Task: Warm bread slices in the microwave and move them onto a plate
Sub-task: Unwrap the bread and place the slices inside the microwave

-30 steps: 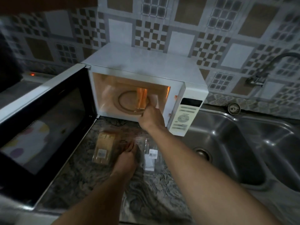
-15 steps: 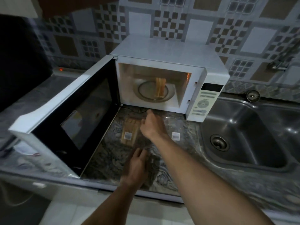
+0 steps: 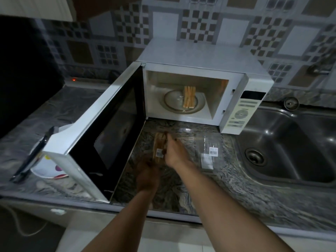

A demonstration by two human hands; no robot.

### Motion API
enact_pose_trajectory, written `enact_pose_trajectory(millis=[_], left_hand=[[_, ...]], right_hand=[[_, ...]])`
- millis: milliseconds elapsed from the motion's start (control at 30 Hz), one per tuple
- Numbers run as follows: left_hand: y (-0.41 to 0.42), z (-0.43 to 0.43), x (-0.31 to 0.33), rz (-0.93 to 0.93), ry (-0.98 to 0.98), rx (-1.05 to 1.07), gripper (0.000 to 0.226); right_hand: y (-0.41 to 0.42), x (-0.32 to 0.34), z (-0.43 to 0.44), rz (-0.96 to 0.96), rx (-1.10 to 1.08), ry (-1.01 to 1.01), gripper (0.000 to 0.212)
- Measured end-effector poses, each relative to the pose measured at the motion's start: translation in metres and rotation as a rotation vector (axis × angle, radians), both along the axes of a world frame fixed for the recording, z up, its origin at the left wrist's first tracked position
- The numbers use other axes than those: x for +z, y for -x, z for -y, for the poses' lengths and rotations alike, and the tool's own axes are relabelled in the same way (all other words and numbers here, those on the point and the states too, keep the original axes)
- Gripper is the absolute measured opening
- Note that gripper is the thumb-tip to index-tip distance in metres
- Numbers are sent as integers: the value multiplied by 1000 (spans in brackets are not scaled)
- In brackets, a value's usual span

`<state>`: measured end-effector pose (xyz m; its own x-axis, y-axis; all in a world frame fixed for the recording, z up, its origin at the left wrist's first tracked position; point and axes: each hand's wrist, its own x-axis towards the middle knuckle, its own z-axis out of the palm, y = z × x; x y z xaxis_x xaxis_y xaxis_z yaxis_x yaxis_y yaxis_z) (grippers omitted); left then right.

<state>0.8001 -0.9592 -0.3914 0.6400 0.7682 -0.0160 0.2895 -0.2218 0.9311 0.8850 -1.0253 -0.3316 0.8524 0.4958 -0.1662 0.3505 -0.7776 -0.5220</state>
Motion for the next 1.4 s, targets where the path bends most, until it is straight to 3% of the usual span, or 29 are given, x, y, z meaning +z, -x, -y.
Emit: enact_pose_trajectory(millis=[133, 233, 333, 433, 600, 733, 967, 1033, 1167, 1300, 1333, 1400], left_hand=[[-3, -14, 4, -69, 278, -10, 17], [-13, -8, 7, 48, 601, 58, 37], [-20, -6, 4, 88, 665, 56, 41], [-24, -8, 2, 140, 685, 30, 43], [-28, -12, -4, 155, 741, 89, 28], [-21, -11, -1, 197, 816, 57, 31], [-19, -12, -7, 226, 765, -18, 50], [-19, -12, -8, 211, 766, -7, 35], [-19, -12, -8, 223, 707, -37, 29], [-18, -14, -8, 189, 733, -63, 49], [-17, -15, -8, 152, 686, -76, 49], [-18, -21, -5, -11, 387, -131, 27]], right_hand=[[0, 0, 5, 86, 13, 20, 77], [3, -5, 11, 275, 91, 74, 68], [7, -6, 18, 320, 198, 128, 53], [11, -6, 25, 207, 270, 178, 30], [12, -7, 30, 113, 306, 223, 25], [8, -5, 28, 88, 252, 217, 11], [9, -1, 22, 114, 244, 248, 18], [8, -1, 22, 113, 254, 257, 18], [7, 6, 20, 110, 270, 245, 16], [8, 13, 19, 158, 306, 181, 22], [8, 15, 21, 197, 312, 161, 26], [8, 20, 25, 271, 313, 109, 32]])
